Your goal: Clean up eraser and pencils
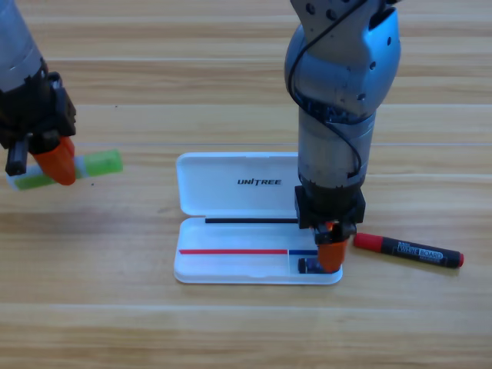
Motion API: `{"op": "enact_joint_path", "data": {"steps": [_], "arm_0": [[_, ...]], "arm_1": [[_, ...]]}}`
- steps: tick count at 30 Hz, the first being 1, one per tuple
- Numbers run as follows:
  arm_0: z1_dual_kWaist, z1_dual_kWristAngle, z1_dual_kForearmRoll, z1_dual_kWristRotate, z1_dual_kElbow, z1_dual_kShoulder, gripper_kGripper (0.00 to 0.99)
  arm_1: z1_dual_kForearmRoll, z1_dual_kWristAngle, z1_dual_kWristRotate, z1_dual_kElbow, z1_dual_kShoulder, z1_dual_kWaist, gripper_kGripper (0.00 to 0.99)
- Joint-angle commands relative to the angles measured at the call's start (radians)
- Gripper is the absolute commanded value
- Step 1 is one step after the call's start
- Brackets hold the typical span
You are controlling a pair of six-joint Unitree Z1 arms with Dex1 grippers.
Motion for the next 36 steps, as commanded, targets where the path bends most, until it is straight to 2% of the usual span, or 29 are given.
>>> {"op": "enact_joint_path", "data": {"steps": [1,4,8,14,20,25,28,36], "arm_0": [[-0.029,-0.013,0.009,0.005,0.018,0.03,0.0],[-0.042,-0.013,0.009,-0.002,0.015,0.031,0.0],[-0.075,-0.01,0.015,-0.019,-0.007,0.031,0.0],[-0.122,-0.01,0.071,-0.045,-0.086,0.048,0.0],[-0.179,-0.01,0.106,-0.081,-0.155,0.082,0.0],[-0.237,-0.007,0.118,-0.102,-0.208,0.129,0.0],[-0.273,-0.007,0.121,-0.117,-0.237,0.169,0.0],[-0.355,-0.006,0.121,-0.145,-0.301,0.278,0.0]], "arm_1": [[0.019,0.018,0.005,0.003,0.051,0.03,0.753],[0.027,0.026,0.005,0.025,-0.005,0.03,0.769],[0.036,0.042,0.005,0.112,-0.158,0.023,0.776],[0.033,0.038,0.016,0.243,-0.308,-0.053,0.778],[-0.043,0.029,0.03,0.339,-0.284,-0.171,0.776],[-0.203,0.012,0.025,0.401,-0.201,-0.267,0.776],[-0.266,0.021,0.025,0.433,-0.182,-0.286,0.778],[-0.303,0.036,0.016,0.451,-0.127,-0.292,0.775]]}}
